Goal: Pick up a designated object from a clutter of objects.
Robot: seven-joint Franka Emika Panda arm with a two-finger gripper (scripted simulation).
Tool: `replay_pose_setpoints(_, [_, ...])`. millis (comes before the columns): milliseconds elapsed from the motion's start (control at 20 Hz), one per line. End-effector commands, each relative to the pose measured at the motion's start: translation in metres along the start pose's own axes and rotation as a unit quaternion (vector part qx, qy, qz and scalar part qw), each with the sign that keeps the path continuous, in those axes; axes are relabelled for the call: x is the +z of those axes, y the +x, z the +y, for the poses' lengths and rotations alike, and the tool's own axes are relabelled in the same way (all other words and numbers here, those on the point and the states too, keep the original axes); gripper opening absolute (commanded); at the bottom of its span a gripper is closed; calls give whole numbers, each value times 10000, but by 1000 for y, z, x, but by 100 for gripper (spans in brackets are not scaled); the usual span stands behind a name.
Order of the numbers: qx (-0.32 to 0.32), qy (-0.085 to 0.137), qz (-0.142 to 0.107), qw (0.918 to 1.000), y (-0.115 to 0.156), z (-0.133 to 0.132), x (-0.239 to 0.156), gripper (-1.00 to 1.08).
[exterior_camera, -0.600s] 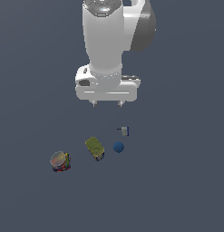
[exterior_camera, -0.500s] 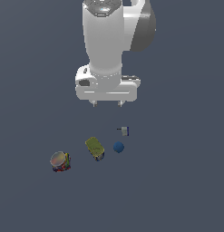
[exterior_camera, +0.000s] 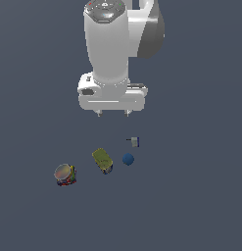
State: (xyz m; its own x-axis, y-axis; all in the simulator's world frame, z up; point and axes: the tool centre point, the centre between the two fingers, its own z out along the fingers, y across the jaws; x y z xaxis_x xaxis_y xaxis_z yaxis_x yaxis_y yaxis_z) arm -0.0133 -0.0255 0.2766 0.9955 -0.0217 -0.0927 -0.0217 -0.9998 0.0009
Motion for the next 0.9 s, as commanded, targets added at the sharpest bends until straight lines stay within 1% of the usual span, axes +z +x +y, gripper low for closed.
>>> replay_pose_setpoints(0, [0,-3,-11,10000,-1,1,0,100])
replay_pose_setpoints(450, [-186,-3,18,9998,7,3,7,100])
replay_pose_setpoints(850, [-729,-12,92,9973,26,11,30,100])
